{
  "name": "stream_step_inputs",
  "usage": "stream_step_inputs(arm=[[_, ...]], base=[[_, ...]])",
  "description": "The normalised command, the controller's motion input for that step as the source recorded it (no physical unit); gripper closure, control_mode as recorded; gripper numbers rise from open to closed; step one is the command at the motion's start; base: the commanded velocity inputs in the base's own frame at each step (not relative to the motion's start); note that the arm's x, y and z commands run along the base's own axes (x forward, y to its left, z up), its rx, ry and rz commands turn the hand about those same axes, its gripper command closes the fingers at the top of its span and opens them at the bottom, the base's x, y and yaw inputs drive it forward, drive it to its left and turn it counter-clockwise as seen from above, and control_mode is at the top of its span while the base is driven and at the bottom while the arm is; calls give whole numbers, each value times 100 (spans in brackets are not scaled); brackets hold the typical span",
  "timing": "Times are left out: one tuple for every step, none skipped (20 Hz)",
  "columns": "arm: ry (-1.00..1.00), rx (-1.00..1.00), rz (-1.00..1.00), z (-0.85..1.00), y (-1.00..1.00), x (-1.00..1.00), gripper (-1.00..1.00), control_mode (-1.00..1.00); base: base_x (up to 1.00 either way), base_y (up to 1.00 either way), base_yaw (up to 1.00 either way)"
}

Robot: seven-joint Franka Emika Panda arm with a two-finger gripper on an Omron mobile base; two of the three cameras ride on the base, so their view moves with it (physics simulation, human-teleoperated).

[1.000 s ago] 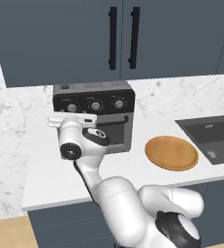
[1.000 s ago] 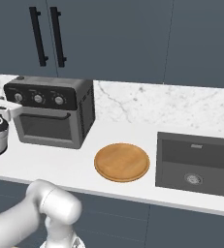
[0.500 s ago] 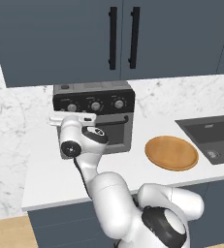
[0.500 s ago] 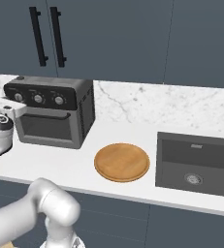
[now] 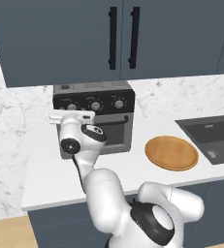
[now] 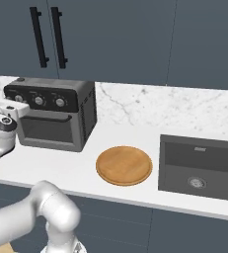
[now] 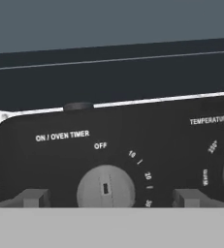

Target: Pick up the kebab skewer and baguette bread, and place them inside the toaster oven. Close the toaster oven door and start by setting the timer.

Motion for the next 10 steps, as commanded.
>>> stream_step_inputs(arm=[[-2, -3, 0, 0, 21, 14, -100, -100], [-3, -3, 0, 0, 21, 11, -100, -100], [-2, -3, 0, 0, 28, 12, -100, -100], [-3, -3, 0, 0, 34, 11, -100, -100], [-3, -3, 0, 0, 34, 12, -100, -100], [-3, -3, 0, 0, 36, 11, -100, -100], [-3, -3, 0, 0, 34, 9, -100, -100], [-3, -4, 0, 0, 29, 2, -100, -100], [-3, -5, 0, 0, 23, 3, -100, -100], [-2, -5, 0, 0, 14, 0, -100, -100]], base=[[0, 0, 0], [0, 0, 0], [0, 0, 0], [0, 0, 0], [0, 0, 0], [0, 0, 0], [0, 0, 0], [0, 0, 0], [0, 0, 0], [0, 0, 0]])
